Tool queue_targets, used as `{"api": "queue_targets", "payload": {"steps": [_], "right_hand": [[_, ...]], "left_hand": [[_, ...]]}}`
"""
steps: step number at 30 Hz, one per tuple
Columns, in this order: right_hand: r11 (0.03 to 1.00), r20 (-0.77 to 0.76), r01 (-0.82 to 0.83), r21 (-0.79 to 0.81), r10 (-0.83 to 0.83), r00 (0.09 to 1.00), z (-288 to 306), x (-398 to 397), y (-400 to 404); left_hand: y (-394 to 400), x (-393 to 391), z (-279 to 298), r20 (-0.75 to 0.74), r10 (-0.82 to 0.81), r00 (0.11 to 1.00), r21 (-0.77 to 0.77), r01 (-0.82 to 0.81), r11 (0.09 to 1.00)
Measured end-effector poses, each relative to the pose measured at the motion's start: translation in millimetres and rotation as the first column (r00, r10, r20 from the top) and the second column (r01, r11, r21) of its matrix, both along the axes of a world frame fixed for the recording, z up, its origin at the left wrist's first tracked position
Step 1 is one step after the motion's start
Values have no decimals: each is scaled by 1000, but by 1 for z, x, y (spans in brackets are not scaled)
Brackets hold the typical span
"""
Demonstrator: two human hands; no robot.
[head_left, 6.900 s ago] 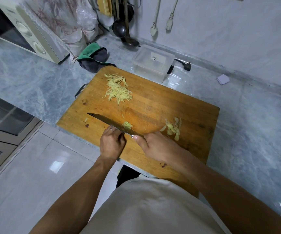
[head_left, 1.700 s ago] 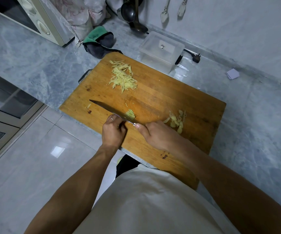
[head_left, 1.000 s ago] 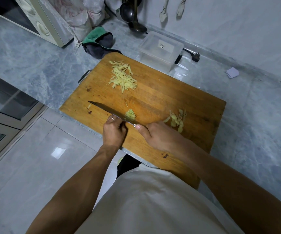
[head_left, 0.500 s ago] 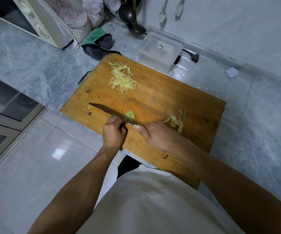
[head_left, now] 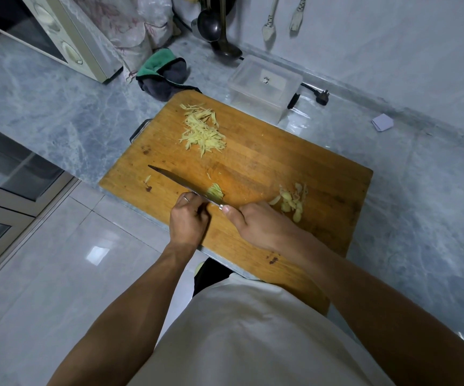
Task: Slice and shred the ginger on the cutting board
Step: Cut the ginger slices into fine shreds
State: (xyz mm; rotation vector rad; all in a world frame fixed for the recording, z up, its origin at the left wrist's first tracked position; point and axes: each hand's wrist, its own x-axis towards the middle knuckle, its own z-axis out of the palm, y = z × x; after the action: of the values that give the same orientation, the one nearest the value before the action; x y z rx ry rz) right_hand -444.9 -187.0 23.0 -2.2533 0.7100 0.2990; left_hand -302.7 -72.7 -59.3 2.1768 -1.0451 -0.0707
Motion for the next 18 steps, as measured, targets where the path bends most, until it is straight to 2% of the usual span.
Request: {"api": "queue_targets", "payload": {"steps": [6, 16, 18], "right_hand": [[999, 45, -32, -30, 34, 998, 8, -5, -1], [1000, -28, -3, -21, 3, 1000, 2, 0, -2], [1000, -31, -4, -19, 4, 999, 3, -1, 0]], "left_hand": [[-1, 0, 0, 41, -15, 999, -6, 16, 1000], [1, -2, -2, -4, -1, 1000, 36, 1, 999], [4, -5, 0, 27, 19, 999, 24, -20, 1000]]}}
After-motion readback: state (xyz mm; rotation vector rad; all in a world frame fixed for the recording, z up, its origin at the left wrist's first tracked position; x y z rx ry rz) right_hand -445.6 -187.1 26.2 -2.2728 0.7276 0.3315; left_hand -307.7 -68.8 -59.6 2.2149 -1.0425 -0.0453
